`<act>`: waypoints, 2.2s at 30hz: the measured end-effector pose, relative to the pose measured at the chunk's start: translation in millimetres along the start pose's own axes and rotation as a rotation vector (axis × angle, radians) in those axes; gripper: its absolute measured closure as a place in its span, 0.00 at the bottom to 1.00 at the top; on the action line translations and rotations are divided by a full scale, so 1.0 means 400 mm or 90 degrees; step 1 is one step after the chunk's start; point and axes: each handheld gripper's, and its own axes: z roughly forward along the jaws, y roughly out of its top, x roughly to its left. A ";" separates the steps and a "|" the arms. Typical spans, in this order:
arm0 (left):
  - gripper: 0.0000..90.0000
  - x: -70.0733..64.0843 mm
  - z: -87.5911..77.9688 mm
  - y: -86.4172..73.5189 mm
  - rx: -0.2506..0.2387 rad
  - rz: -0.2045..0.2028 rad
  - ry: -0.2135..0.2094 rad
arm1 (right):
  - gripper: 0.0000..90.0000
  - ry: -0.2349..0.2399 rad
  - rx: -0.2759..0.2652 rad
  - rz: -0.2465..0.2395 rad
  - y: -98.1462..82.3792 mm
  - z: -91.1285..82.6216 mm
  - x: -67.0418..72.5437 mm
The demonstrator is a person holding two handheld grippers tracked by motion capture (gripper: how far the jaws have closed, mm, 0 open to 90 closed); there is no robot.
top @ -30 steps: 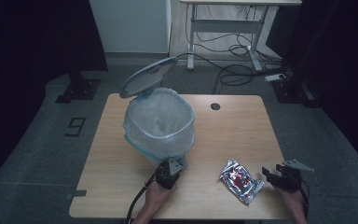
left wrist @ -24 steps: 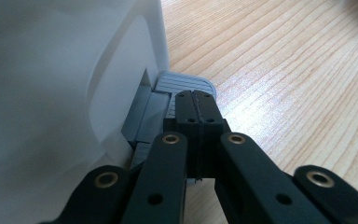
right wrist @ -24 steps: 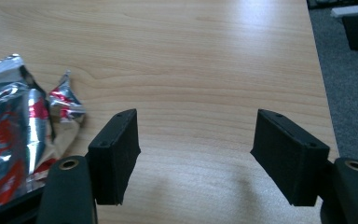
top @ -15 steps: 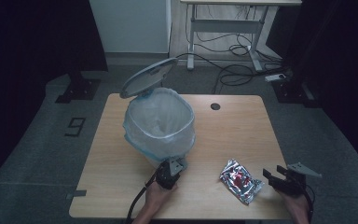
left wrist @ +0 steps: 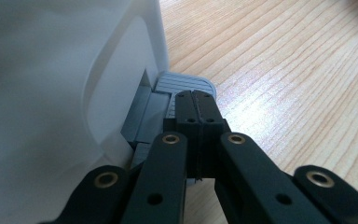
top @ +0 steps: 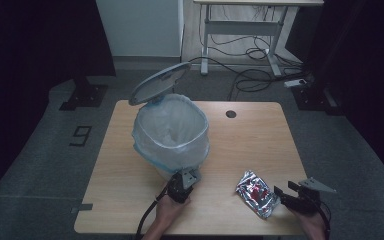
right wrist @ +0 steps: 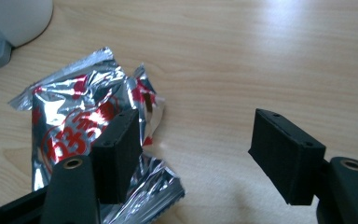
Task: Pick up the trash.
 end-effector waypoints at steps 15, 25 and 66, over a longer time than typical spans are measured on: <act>1.00 -0.001 0.000 0.000 0.001 0.006 0.003 | 0.42 0.011 0.040 -0.010 -0.040 0.004 0.041; 1.00 -0.002 0.000 0.000 0.000 0.008 0.004 | 0.70 -0.001 0.057 -0.018 -0.046 0.011 0.047; 1.00 -0.001 -0.001 0.000 0.002 0.011 0.003 | 0.99 0.030 -0.056 0.017 0.009 -0.056 0.023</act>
